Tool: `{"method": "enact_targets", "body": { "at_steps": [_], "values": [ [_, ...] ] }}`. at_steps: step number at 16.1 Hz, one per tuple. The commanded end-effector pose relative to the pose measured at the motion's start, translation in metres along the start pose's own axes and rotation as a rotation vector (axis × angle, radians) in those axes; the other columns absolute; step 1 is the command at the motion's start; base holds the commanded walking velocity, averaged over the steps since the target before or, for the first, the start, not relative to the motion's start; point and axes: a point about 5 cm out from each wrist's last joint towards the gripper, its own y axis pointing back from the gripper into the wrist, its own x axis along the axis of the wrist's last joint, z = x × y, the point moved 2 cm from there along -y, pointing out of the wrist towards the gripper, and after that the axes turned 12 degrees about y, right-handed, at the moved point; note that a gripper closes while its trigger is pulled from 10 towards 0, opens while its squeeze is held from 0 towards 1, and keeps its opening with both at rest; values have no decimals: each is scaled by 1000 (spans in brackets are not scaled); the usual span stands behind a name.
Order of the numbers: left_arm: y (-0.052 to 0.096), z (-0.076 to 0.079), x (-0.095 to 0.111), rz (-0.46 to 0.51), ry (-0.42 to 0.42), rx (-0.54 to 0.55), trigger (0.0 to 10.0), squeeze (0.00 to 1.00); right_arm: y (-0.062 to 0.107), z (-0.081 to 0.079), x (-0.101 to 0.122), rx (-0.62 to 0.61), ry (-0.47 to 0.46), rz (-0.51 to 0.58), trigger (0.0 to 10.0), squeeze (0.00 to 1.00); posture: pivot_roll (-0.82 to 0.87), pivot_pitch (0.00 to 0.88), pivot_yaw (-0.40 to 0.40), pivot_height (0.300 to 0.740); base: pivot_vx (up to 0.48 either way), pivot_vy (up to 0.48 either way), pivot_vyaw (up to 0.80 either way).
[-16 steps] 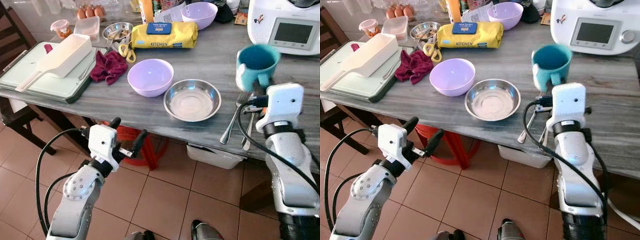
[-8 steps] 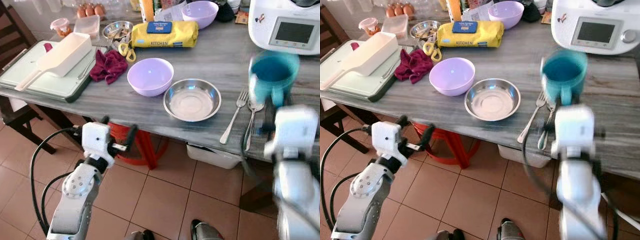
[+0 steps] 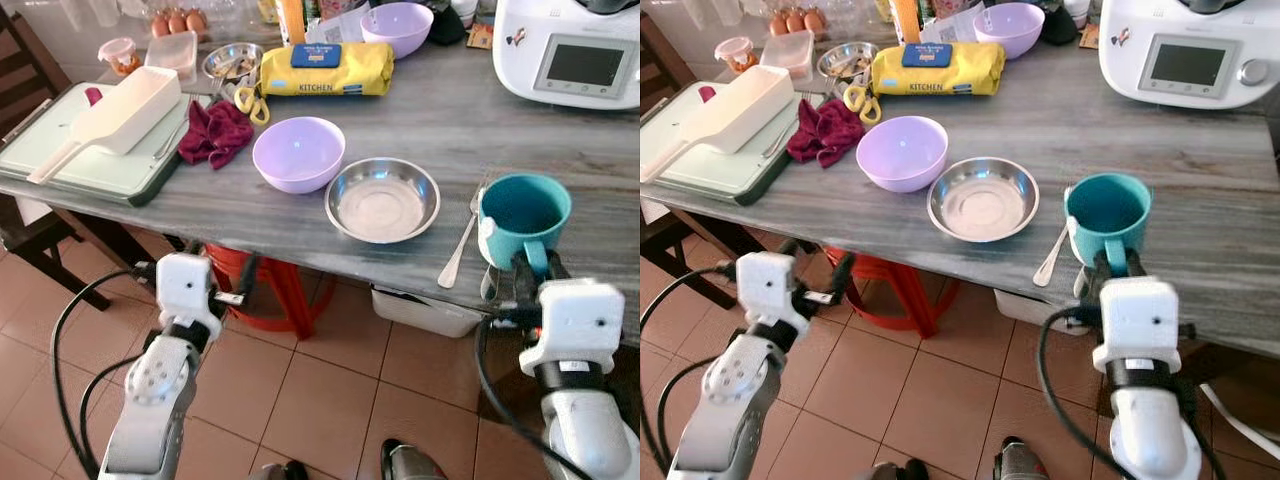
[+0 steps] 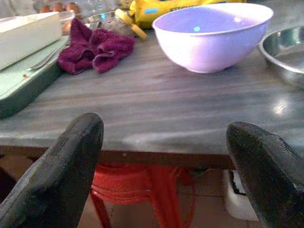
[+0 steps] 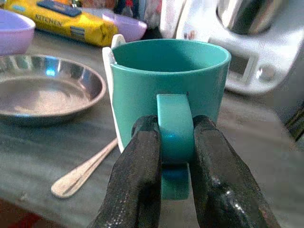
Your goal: Setting the table
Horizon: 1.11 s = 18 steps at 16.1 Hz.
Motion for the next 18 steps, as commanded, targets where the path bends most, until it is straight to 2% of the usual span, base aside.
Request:
{"method": "enact_targets", "body": {
  "at_steps": [1,4,8,13,18],
  "values": [
    [4,-6,-3,-6,-6,33,10000,0,1,3,17,-16,11,76,10000,0,-179,181,113,740,0,0,0],
    [1,3,0,17,21,-22,10000,0,1,2,21,-14,21,91,10000,0,-183,175,106,740,0,0,0],
    [-5,7,5,45,51,-33,10000,0,-2,11,23,-47,50,102,10000,0,-199,168,103,740,0,0,0],
    [-6,12,4,48,62,-62,10000,0,-1,6,26,-17,61,117,10000,0,-204,171,99,740,319,0,0],
    [-6,9,3,42,54,-67,10000,0,-1,5,26,-5,66,114,10000,0,-205,175,97,740,349,0,0]
  ]
}}
